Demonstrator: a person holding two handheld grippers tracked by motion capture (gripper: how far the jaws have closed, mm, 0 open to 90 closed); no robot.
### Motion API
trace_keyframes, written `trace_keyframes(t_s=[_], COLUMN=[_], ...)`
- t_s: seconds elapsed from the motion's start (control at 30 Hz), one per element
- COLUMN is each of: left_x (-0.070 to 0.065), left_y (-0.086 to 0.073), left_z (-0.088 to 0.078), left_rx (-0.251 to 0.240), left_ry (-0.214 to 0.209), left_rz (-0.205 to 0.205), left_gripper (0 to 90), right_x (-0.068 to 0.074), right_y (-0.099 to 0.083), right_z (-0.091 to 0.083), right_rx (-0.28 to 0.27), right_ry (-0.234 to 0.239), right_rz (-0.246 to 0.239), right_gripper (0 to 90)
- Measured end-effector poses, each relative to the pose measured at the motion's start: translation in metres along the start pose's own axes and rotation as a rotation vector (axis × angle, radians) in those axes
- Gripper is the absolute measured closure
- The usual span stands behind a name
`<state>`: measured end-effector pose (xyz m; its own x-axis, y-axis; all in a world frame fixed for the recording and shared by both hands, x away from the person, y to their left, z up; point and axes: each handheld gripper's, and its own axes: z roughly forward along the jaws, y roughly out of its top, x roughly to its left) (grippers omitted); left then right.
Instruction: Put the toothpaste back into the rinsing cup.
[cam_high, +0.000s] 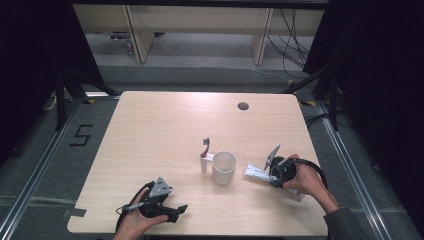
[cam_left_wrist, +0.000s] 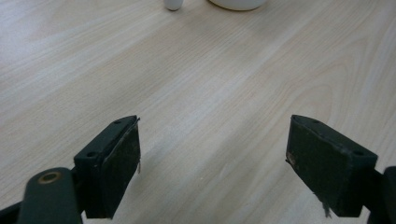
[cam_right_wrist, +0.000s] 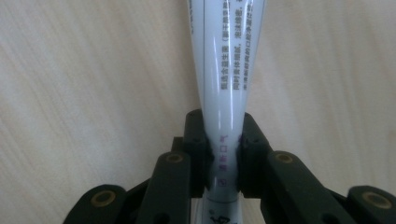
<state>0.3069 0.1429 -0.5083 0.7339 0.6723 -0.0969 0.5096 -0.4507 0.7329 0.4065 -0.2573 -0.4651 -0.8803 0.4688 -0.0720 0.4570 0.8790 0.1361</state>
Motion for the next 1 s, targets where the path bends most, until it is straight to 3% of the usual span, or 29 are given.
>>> trace_keyframes(t_s=[0.03,0.2,0.23,0.4,0.43,0.53,0.7,0.77,0.8,0.83,0.87,0.9,1.0], left_x=[0.0,0.0,0.001,0.001,0.001,0.0,0.0,0.001,0.002,0.002,0.001,0.002,0.002], left_y=[0.0,0.0,0.0,0.0,0.0,0.0,0.0,0.0,0.0,0.0,0.0,0.0,0.0], left_z=[0.0,0.0,0.0,0.0,0.0,-0.001,-0.001,0.0,-0.001,-0.002,-0.002,-0.002,-0.002], left_rx=[-0.001,-0.001,0.007,0.004,0.009,0.0,0.0,-0.009,-0.005,-0.004,-0.007,-0.007,-0.015], left_ry=[-0.004,-0.002,0.005,0.005,0.009,-0.003,0.004,0.006,0.013,0.012,0.003,0.004,0.011], left_rz=[-0.002,-0.004,0.003,-0.001,0.005,-0.004,-0.008,-0.012,-0.01,-0.007,-0.011,-0.01,-0.012], left_gripper=[17.1,17.1,17.1,17.2,17.1,17.1,17.1,17.1,17.1,17.1,17.1,17.1,17.1], right_x=[-0.002,-0.005,-0.008,-0.015,-0.014,-0.021,-0.025,-0.029,-0.031,-0.029,-0.033,-0.033,-0.031], right_y=[-0.001,-0.008,-0.009,-0.014,-0.015,-0.016,-0.013,-0.012,-0.012,-0.012,-0.012,-0.011,-0.007], right_z=[-0.001,-0.012,-0.014,-0.027,-0.029,-0.038,-0.048,-0.053,-0.056,-0.058,-0.06,-0.061,-0.064], right_rx=[-0.012,-0.1,-0.131,-0.229,-0.24,-0.347,-0.489,-0.554,-0.573,-0.596,-0.627,-0.639,-0.679], right_ry=[0.001,-0.013,-0.012,-0.034,-0.01,-0.013,-0.032,-0.047,-0.037,-0.035,-0.041,-0.028,-0.053], right_rz=[-0.014,0.038,0.025,0.065,0.095,0.09,0.17,0.156,0.161,0.208,0.187,0.198,0.228], right_gripper=[77.5,77.6,77.6,77.6,77.6,77.6,77.6,77.6,77.6,77.6,77.6,77.6,77.6])
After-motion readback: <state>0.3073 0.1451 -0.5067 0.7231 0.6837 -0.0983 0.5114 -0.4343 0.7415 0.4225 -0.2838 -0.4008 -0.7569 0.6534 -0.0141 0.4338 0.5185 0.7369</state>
